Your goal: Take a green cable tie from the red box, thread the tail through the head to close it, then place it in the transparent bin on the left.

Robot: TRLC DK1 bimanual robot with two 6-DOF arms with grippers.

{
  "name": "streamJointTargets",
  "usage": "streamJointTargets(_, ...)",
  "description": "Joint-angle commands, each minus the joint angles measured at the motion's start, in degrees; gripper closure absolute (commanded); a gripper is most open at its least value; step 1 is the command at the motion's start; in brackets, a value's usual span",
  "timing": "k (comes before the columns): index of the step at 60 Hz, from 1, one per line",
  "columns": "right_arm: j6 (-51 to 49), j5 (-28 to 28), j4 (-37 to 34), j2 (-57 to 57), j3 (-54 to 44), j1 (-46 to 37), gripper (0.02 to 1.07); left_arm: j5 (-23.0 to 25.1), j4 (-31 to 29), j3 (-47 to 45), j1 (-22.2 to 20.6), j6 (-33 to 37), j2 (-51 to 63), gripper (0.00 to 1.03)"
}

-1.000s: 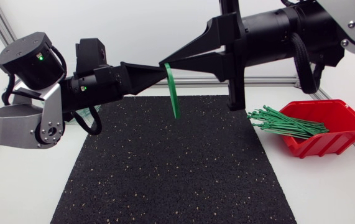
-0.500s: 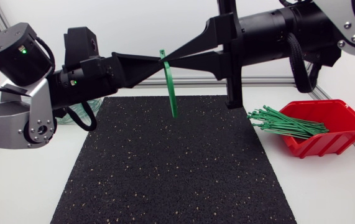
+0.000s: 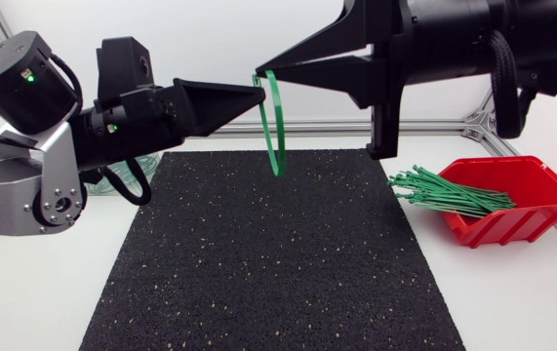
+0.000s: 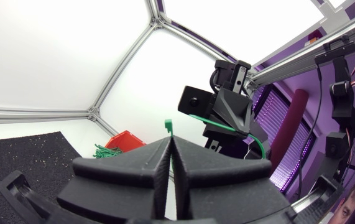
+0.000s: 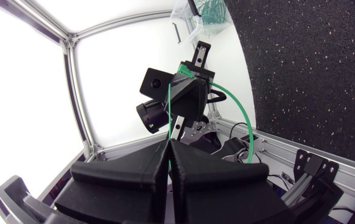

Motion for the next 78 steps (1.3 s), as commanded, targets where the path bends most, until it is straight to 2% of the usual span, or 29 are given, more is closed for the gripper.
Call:
streamJointTargets(1, 1.8, 0.2, 0.8, 1.3, -0.8, 0.7, 1.02, -0.4, 0.7, -0.2, -0.5, -1.1, 0.6, 1.00)
streamJointTargets(78, 1.8, 0.2, 2.4, 2.2, -2.2, -0.9, 1.02, -0.5, 0.8, -0.7, -0.5, -0.6, 0.4, 1.00)
